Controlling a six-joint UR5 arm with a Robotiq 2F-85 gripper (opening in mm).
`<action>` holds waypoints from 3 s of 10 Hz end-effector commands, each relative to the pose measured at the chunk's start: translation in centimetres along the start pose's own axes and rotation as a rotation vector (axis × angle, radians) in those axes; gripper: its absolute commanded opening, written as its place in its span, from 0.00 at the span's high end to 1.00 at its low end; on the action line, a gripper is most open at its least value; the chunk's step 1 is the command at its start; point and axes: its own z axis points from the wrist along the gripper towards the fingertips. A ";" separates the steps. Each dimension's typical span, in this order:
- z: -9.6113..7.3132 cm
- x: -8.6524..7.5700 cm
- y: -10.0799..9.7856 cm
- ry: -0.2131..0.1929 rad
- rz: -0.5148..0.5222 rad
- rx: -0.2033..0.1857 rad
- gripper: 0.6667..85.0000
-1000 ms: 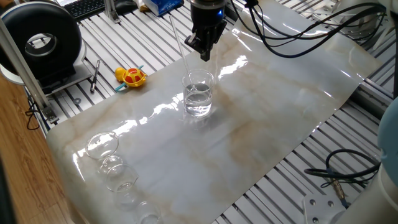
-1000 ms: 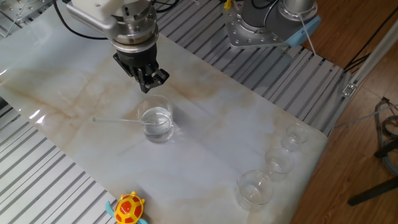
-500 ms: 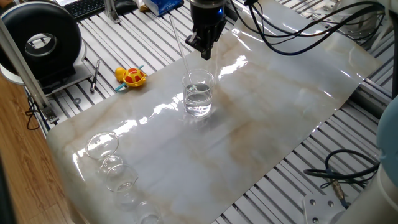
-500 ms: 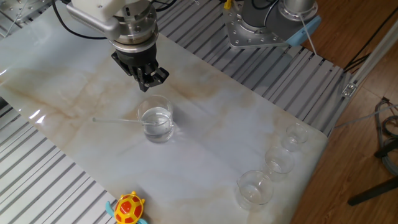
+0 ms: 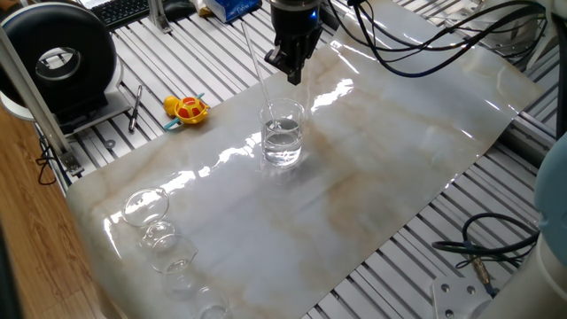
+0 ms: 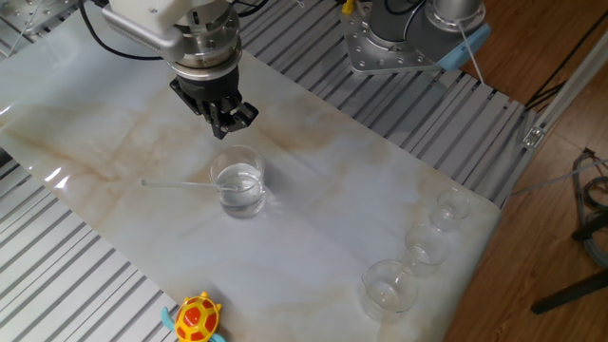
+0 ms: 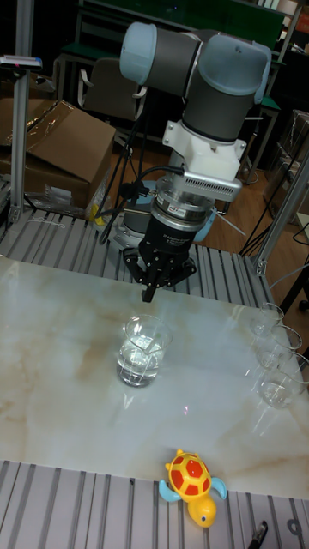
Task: Stir the beaker with a glass rod
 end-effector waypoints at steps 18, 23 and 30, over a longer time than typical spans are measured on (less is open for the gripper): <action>0.2 0.1 0.5 -0.004 0.010 -0.029 0.88; 0.2 0.2 0.5 -0.003 0.006 -0.029 0.88; 0.2 0.3 0.6 -0.005 0.007 -0.037 0.88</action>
